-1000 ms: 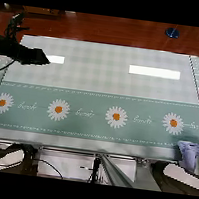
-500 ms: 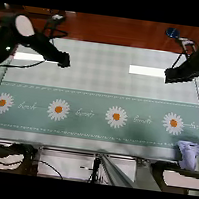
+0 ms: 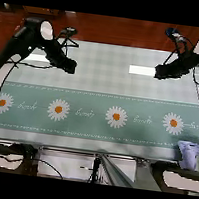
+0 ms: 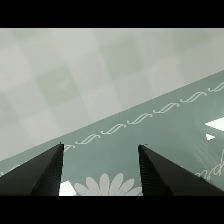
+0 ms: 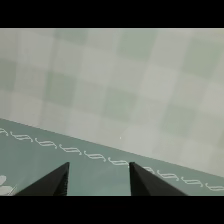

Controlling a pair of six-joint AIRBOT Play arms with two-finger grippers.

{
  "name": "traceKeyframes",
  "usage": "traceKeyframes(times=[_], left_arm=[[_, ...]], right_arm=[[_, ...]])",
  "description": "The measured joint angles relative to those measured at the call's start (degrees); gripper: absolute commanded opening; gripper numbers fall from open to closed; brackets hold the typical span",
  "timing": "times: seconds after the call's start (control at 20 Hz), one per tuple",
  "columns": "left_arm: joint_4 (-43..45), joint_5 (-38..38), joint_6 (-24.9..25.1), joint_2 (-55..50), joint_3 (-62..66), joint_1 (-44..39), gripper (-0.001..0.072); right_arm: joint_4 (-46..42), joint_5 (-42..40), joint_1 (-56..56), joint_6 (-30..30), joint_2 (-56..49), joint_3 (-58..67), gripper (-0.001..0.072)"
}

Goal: Fold the shirts.

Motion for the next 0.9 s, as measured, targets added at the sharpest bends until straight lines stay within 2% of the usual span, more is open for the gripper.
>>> traceKeyframes(times=[0.9], left_arm=[[0.07,-1.01,-0.59,-0.50,0.13,-0.11,0.0571]], right_arm=[[0.46,-1.46,0.11,-0.39,0.04,-0.11,0.0424]])
